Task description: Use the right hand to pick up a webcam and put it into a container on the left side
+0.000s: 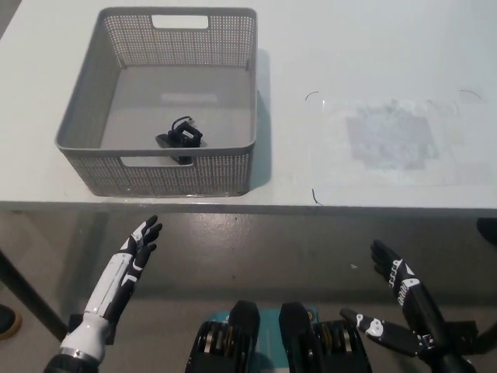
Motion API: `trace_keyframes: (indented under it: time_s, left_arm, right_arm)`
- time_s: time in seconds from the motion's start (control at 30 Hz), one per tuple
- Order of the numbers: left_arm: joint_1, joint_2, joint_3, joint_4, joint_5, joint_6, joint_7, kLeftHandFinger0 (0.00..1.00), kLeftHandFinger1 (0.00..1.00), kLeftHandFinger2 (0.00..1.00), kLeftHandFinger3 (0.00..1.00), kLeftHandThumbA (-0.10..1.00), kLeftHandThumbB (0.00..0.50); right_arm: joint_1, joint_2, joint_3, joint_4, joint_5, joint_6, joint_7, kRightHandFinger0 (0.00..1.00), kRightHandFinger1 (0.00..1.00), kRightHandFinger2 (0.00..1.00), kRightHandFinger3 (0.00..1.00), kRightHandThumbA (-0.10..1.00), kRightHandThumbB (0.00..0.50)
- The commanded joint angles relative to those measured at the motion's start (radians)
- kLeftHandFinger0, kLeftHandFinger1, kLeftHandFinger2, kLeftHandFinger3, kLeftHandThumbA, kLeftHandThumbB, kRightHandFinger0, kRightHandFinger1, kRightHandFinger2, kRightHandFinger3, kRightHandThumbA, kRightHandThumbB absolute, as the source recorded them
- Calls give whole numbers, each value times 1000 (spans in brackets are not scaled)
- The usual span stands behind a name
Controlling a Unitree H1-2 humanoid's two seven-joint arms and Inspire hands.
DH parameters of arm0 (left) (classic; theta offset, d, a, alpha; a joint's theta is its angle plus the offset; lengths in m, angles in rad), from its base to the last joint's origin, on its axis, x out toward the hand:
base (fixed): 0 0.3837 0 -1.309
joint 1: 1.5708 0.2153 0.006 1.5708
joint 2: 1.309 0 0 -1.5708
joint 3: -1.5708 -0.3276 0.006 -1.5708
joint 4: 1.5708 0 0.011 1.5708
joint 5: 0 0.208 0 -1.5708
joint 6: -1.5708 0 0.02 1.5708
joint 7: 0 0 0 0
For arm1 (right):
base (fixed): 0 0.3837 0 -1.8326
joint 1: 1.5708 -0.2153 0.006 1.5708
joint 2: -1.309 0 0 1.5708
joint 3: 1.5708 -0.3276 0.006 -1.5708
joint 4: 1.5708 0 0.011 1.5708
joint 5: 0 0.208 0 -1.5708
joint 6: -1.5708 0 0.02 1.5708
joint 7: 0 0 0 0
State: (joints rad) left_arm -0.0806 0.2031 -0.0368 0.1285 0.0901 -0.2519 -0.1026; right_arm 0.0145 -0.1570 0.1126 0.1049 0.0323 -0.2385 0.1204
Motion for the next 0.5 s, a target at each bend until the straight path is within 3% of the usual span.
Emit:
trace_keyframes:
  time_s: [0.0,0.07,0.3,0.47]
  left_arm:
    - [9,-4,8,-25,-2,-54,15,1000,1000,1000,1000,1000,132]
    - [22,-8,5,-20,7,-74,20,1000,1000,1000,1000,1000,117]
    - [84,-16,-7,-42,19,-79,18,1000,1000,1000,1000,1000,78]
    - [103,-20,-5,-42,12,-74,17,1000,1000,1000,1000,1000,99]
  right_arm:
    - [-18,8,-18,-6,48,-63,26,1000,1000,1000,1000,1000,219]
    - [-11,7,-18,-7,49,-71,34,1000,1000,1000,1000,1000,194]
    - [9,6,-20,-12,55,-54,42,1000,1000,1000,1000,1000,199]
    - [13,7,-17,3,63,-58,53,1000,1000,1000,1000,1000,192]
